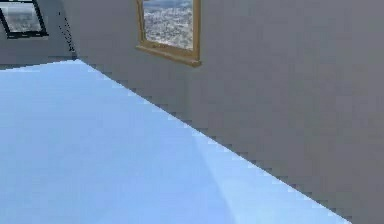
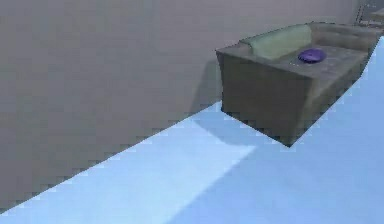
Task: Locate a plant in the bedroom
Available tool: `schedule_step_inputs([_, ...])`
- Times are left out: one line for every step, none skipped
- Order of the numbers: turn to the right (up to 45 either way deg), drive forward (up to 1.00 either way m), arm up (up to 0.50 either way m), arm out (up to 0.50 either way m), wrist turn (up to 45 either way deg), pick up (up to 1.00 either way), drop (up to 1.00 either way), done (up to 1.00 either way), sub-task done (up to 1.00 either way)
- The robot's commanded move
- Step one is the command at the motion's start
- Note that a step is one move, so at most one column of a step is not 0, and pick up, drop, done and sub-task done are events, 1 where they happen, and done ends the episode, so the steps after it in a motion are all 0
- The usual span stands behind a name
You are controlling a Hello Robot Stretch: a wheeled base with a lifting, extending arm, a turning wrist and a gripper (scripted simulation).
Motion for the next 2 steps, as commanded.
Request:
schedule_step_inputs([-42.0, 0.00, 0.00, 0.00, 0.0, 0.00, 0.00, 0.00, 0.00])
schedule_step_inputs([-3.0, 0.00, 0.00, 0.00, 0.0, 0.00, 0.00, 0.00, 0.00])
